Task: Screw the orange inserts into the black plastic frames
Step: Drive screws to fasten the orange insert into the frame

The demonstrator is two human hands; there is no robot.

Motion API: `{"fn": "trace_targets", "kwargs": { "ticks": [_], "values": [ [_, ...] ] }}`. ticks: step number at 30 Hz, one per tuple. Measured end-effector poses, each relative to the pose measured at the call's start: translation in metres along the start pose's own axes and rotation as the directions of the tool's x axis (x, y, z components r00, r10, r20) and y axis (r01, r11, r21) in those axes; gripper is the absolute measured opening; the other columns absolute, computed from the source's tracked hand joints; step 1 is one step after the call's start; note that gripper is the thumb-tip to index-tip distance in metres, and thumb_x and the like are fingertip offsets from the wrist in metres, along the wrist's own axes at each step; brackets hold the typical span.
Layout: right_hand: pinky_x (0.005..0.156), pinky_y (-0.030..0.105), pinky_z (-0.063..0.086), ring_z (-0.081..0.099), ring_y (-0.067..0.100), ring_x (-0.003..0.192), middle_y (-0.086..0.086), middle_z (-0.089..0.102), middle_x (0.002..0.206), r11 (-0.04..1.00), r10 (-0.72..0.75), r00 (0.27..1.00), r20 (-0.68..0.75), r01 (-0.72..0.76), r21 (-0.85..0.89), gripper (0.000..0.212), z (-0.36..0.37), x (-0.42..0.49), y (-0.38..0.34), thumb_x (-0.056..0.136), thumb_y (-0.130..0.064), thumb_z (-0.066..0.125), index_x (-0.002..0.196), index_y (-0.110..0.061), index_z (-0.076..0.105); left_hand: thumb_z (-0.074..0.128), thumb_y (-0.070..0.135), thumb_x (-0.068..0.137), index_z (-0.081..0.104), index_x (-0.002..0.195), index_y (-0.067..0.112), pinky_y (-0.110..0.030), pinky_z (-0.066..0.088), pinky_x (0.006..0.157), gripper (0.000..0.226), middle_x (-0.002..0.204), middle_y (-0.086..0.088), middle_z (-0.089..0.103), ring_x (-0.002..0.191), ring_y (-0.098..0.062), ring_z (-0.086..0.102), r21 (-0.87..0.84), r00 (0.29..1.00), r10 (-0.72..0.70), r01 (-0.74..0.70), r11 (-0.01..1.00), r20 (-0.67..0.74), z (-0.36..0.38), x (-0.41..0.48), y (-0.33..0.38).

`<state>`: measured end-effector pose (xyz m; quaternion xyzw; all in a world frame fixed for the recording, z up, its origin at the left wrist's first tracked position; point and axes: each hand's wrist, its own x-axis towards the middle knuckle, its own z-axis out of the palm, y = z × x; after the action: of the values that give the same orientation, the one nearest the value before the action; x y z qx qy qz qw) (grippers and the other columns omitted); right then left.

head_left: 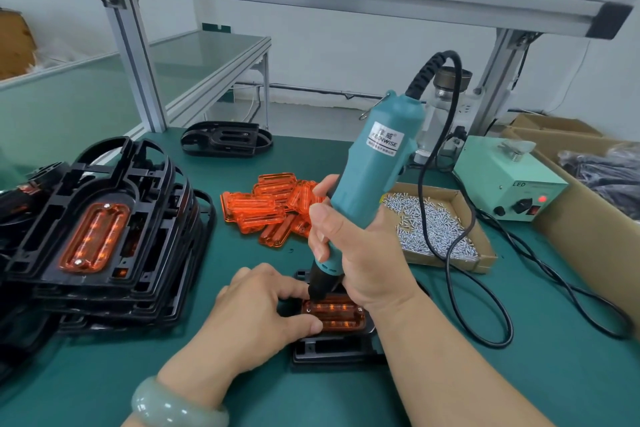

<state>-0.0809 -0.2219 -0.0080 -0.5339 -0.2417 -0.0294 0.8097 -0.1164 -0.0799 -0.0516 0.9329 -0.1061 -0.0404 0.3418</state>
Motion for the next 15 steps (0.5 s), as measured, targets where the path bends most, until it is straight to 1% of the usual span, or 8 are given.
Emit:
{"fn": "trace_targets", "kwargs": {
  "ticks": [3, 6, 8, 10, 12, 15],
  "values": [
    [0.049, 0.023, 0.041, 0.043, 0.013, 0.041, -0.003, 0.048, 0.052, 1.0, -0.002, 0.999, -0.047, 0.003, 0.021, 0.014, -0.0021, 0.001, 0.0009, 0.077, -0.022, 0.068, 0.09, -0.023, 0.063, 0.071, 0.06, 0.065, 0.047, 0.074, 0.078, -0.036, 0.039, 0.091, 0.032, 0.091, 0.017, 0.051, 0.099, -0.01, 0.039, -0.001, 1.0, 0.001, -0.001, 1.0, -0.002, 0.0012, 0.0008, -0.0025],
    [0.049, 0.022, 0.041, 0.043, 0.013, 0.041, -0.004, 0.049, 0.052, 0.999, -0.016, 0.998, -0.066, 0.018, 0.037, 0.014, -0.0029, 0.0005, 0.0024, 0.078, -0.023, 0.068, 0.09, -0.022, 0.063, 0.07, 0.063, 0.064, 0.048, 0.078, 0.078, -0.035, 0.039, 0.094, 0.03, 0.094, 0.019, 0.051, 0.103, -0.01, 0.039, -0.001, 1.0, -0.016, 0.016, 1.0, -0.002, 0.0026, 0.0022, -0.0055],
    [0.049, 0.023, 0.042, 0.043, 0.013, 0.041, -0.004, 0.049, 0.052, 0.999, -0.029, 0.997, -0.066, 0.031, 0.032, 0.012, -0.0025, 0.0002, 0.0029, 0.079, -0.024, 0.068, 0.09, -0.024, 0.064, 0.07, 0.064, 0.063, 0.053, 0.084, 0.072, -0.035, 0.039, 0.094, 0.028, 0.095, 0.019, 0.051, 0.103, -0.01, 0.04, -0.006, 0.999, -0.035, 0.035, 0.999, -0.004, 0.004, 0.0028, -0.0077],
    [0.048, 0.022, 0.041, 0.043, 0.013, 0.041, -0.004, 0.049, 0.053, 0.999, -0.034, 0.997, -0.066, 0.036, 0.032, 0.009, -0.0022, 0.0008, 0.0024, 0.079, -0.024, 0.068, 0.088, -0.025, 0.065, 0.07, 0.065, 0.062, 0.058, 0.093, 0.065, -0.036, 0.04, 0.095, 0.033, 0.095, 0.019, 0.051, 0.104, -0.01, 0.04, -0.012, 0.999, -0.053, 0.053, 0.999, -0.008, 0.005, 0.0031, -0.0097],
    [0.048, 0.022, 0.041, 0.043, 0.013, 0.04, -0.003, 0.049, 0.053, 0.999, -0.027, 0.997, -0.07, 0.03, 0.037, 0.01, -0.0023, 0.0016, 0.0017, 0.079, -0.025, 0.068, 0.088, -0.023, 0.064, 0.071, 0.065, 0.062, 0.059, 0.097, 0.062, -0.036, 0.04, 0.096, 0.037, 0.096, 0.019, 0.051, 0.104, -0.01, 0.04, -0.011, 0.998, -0.057, 0.057, 0.998, -0.011, 0.0052, 0.0035, -0.0108],
    [0.047, 0.022, 0.041, 0.044, 0.012, 0.04, -0.004, 0.048, 0.053, 0.999, -0.019, 0.997, -0.081, 0.023, 0.044, 0.011, -0.0024, 0.0016, 0.0015, 0.079, -0.026, 0.068, 0.088, -0.021, 0.063, 0.07, 0.065, 0.063, 0.056, 0.096, 0.067, -0.036, 0.039, 0.096, 0.036, 0.096, 0.02, 0.051, 0.104, -0.01, 0.04, -0.011, 0.999, -0.045, 0.045, 0.999, 0.001, 0.0039, 0.004, -0.0096]
  ]
}}
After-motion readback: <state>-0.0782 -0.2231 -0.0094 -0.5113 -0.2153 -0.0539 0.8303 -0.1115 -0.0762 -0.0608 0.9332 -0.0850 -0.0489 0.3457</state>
